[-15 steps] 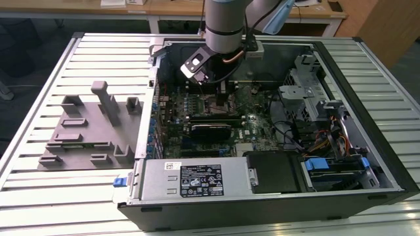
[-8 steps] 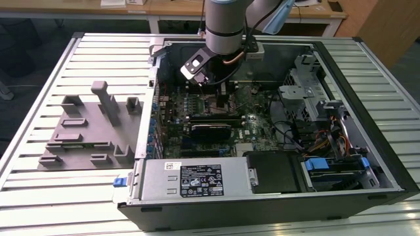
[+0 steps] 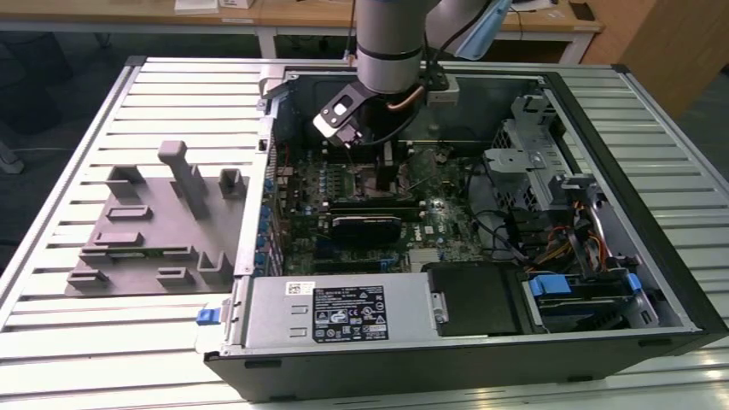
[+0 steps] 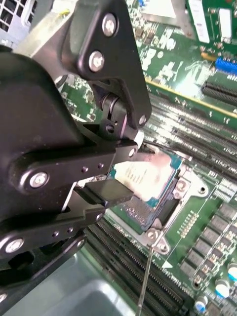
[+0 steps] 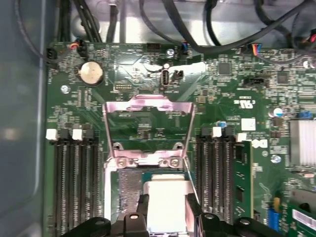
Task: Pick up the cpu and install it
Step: 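Place the cpu into insertion slot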
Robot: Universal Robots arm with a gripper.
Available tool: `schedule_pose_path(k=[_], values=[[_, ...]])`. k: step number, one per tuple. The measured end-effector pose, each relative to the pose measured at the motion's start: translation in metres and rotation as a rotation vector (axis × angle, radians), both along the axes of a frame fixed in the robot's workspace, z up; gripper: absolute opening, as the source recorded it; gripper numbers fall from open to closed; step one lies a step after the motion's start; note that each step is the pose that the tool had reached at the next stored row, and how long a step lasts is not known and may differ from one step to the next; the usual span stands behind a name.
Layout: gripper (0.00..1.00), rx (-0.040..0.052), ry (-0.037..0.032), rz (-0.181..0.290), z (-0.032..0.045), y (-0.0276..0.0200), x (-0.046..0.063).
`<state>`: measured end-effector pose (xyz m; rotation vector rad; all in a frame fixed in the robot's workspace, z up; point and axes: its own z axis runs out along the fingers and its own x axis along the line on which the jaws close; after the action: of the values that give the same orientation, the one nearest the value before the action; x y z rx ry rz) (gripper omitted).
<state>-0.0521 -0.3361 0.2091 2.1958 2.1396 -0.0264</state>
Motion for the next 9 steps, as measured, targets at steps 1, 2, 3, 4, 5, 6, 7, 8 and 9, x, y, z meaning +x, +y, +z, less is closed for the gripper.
schedule_pose_path(k=[1, 2, 3, 4, 5, 6, 7, 8, 9], values=[[0.42, -0.0055, 0.0001, 0.0, 0.0, -0.0001, 0.0], [0.42, -0.0098, 0.0002, 0.0, 0.0, -0.0002, 0.0], [0.42, -0.0114, 0.0003, 0.0, 0.0, -0.0003, 0.0001], [0.42, -0.0115, 0.0003, 0.0, -0.0001, -0.0003, 0.0], [0.42, -0.0115, 0.0003, 0.0, -0.0003, -0.0003, 0.0], [0.42, -0.0113, 0.0001, 0.0, -0.0006, -0.0003, 0.0], [0.42, -0.0112, 0.0, 0.0, -0.0011, -0.0002, 0.0], [0.42, -0.0113, 0.0001, 0.0, -0.0016, -0.0002, 0.0], [0.42, -0.011, 0.0001, 0.0, -0.0024, -0.0002, 0.0]])
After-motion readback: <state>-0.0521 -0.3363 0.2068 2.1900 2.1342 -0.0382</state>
